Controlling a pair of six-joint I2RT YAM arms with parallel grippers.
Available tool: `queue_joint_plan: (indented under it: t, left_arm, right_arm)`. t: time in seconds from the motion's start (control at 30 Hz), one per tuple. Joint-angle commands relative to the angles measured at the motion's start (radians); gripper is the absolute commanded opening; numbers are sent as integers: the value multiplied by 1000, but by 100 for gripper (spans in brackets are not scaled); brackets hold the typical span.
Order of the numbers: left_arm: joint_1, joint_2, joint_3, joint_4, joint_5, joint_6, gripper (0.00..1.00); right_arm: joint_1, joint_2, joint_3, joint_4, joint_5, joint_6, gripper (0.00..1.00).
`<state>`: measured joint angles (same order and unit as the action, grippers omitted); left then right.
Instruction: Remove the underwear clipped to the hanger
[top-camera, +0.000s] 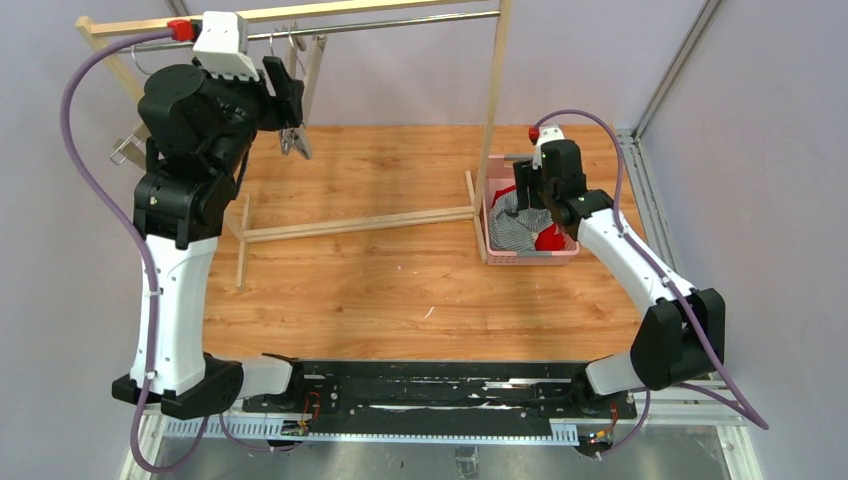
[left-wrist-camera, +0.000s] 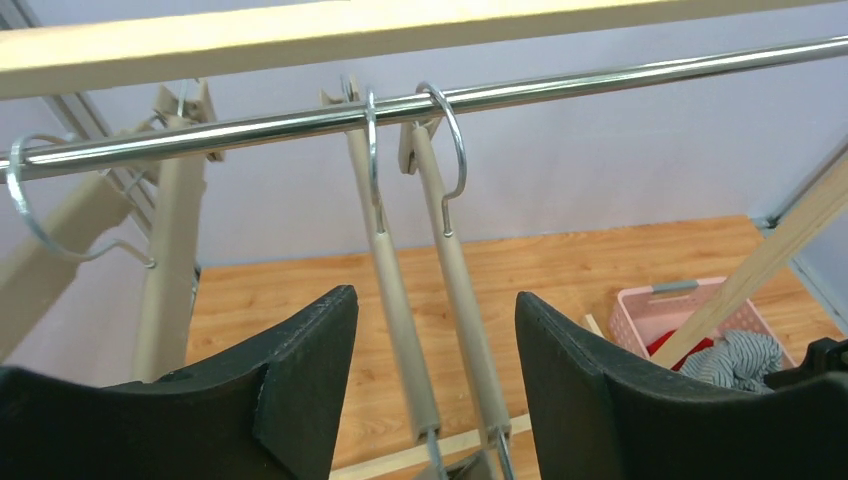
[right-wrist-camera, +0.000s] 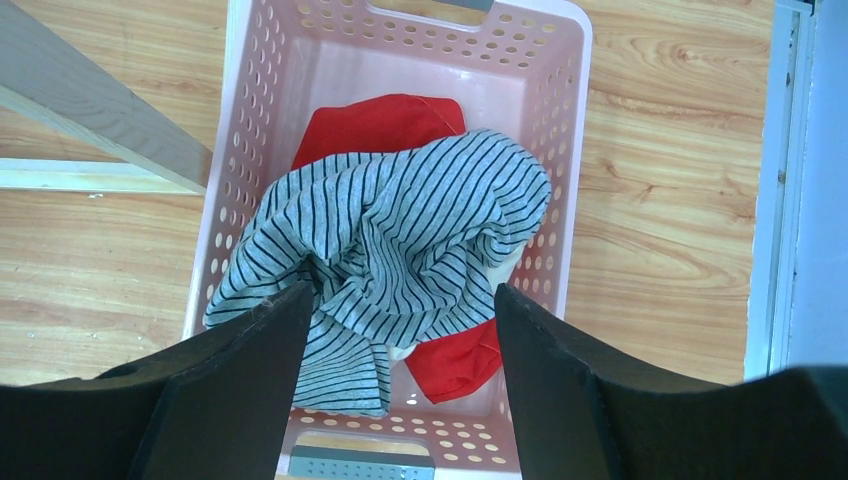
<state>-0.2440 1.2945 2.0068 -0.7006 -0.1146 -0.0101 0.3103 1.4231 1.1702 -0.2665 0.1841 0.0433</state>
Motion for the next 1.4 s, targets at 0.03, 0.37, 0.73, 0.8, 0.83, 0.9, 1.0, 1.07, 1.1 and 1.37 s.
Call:
queue_joint_plan:
  t: [0.03,0.37,0.73,0.8,0.83,0.9,1.0,1.07,1.1,1.37]
  left_arm:
    - [5,-46,8,-2,-15,34,68]
    - [5,-180,-85,-103,53,72,51]
    - [6,-436,-317,-238,34,43,98]
    - [5,-441,-311,-284,24,42,98]
    - [5,-450,-318,-292,15,41,98]
    - [5,-489,-354,-291,-18,32,98]
    - [5,-538,-395,-292,-41,31,98]
    - [5,-569,-421,-291,-43,27,98]
    - [6,-585,-433,-291,-42,22,98]
    - [5,-625,-499,-293,-31,10,98]
  right_arm:
    - [-21,-39,-23,32,-25,-8,68]
    - [-19,-164,-36,-28,-2,12,69]
    - [27,-542,-67,-200,144,47,74]
    - [29,-600,-64,-231,139,46,74]
    - [29,-629,-63,-246,141,47,74]
    - [30,-683,-64,-274,150,51,74]
    - [30,-772,-74,-302,166,61,74]
    - [31,-826,-87,-309,171,64,75]
    - [30,-847,-95,-316,176,66,75]
    - [30,-880,-118,-355,197,71,75]
